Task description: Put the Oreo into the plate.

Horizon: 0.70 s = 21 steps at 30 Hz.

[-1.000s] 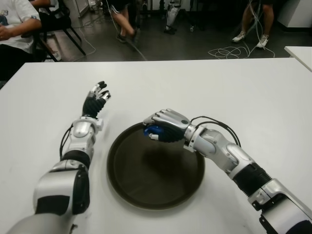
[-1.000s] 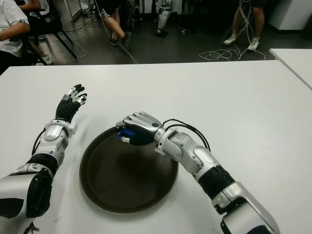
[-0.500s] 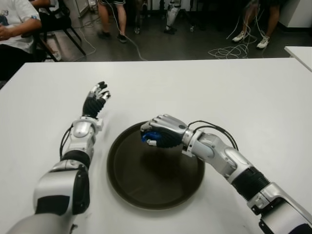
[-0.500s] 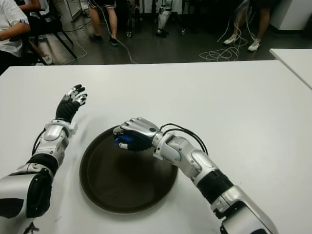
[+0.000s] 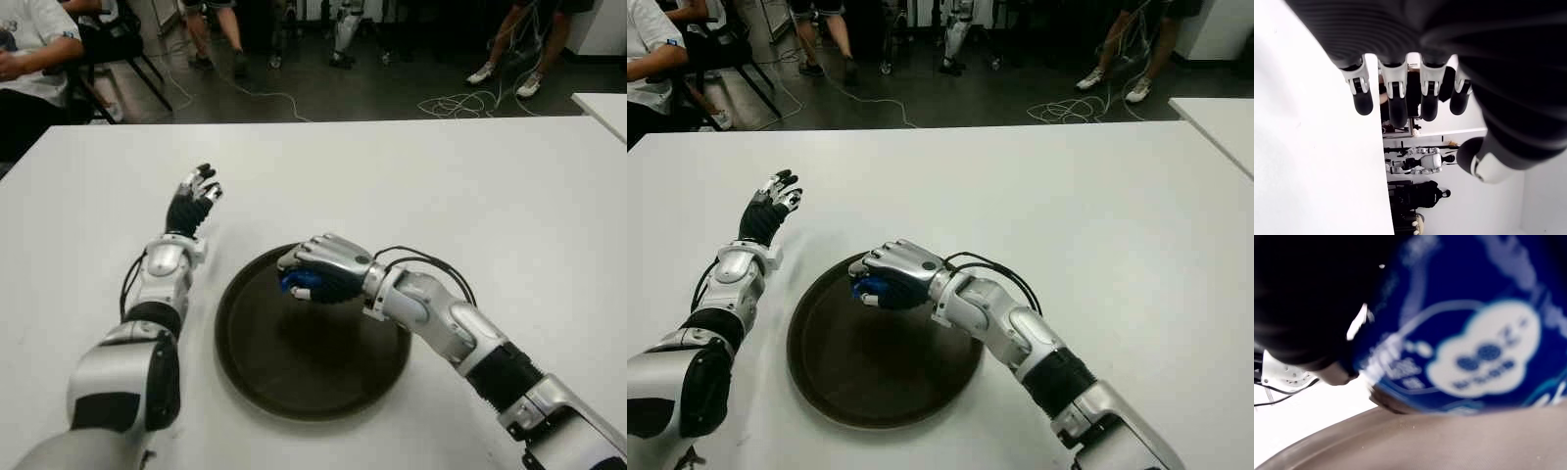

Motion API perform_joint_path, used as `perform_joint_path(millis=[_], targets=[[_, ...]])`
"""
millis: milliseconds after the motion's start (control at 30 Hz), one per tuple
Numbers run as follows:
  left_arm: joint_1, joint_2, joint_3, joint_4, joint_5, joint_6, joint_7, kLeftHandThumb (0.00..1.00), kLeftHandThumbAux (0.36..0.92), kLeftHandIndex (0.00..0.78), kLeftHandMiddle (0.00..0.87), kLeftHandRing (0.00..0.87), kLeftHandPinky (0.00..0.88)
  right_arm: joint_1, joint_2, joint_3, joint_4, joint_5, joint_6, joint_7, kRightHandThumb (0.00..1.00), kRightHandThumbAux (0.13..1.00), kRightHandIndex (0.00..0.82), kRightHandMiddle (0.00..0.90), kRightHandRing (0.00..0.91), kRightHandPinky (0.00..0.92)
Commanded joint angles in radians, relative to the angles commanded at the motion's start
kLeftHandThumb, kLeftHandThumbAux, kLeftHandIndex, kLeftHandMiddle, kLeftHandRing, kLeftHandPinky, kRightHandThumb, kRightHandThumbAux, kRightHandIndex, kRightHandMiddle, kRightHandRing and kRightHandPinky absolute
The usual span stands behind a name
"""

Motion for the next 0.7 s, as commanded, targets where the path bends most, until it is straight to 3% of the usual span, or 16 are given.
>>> perform_joint_path(millis=[267, 300, 333, 400, 433, 533, 700], targets=[[0.002, -0.003, 0.003, -0.005, -0.004, -0.01, -0.006, 0.096, 0.645, 0.056, 0.124, 0.104, 0.087, 0.007, 0.009, -0.018, 0.038, 0.02, -0.091, -0.101, 0.677, 0.74, 0.421, 0.591, 0.586, 0.534], [0.002, -0.002, 0.002, -0.005, -0.002, -0.01, -0.004, 0.093, 0.641, 0.055, 0.123, 0.103, 0.086, 0.007, 0.01, -0.018, 0.046, 0.014, -0.099, -0.119, 0.437, 0.741, 0.301, 0.447, 0.459, 0.439], [0.002, -0.002, 0.001, -0.005, -0.001, -0.009, -0.002, 0.091, 0.64, 0.054, 0.122, 0.102, 0.085, 0.006, 0.011, -0.019, 0.052, 0.01, -0.105, -0.132, 0.28, 0.743, 0.223, 0.354, 0.377, 0.377], [0.002, -0.001, 0.0, -0.004, 0.001, -0.009, 0.0, 0.089, 0.638, 0.054, 0.121, 0.101, 0.084, 0.003, 0.011, -0.017, 0.057, 0.0, -0.106, -0.144, 0.143, 0.744, 0.155, 0.273, 0.305, 0.324], [0.002, -0.001, -0.001, -0.004, 0.002, -0.008, 0.001, 0.088, 0.639, 0.054, 0.121, 0.1, 0.081, 0.002, 0.01, -0.015, 0.058, -0.006, -0.104, -0.148, 0.091, 0.72, 0.099, 0.199, 0.238, 0.284], [0.002, 0.0, -0.002, -0.004, 0.003, -0.006, 0.001, 0.09, 0.643, 0.054, 0.12, 0.098, 0.077, 0.0, 0.005, -0.01, 0.051, -0.022, -0.089, -0.147, 0.029, 0.671, 0.032, 0.077, 0.118, 0.191], [0.002, -0.002, 0.005, -0.004, -0.006, -0.001, -0.013, 0.096, 0.632, 0.051, 0.117, 0.096, 0.079, 0.0, -0.003, -0.004, 0.037, -0.046, -0.064, -0.129, 0.004, 0.616, 0.005, 0.012, 0.023, 0.081]])
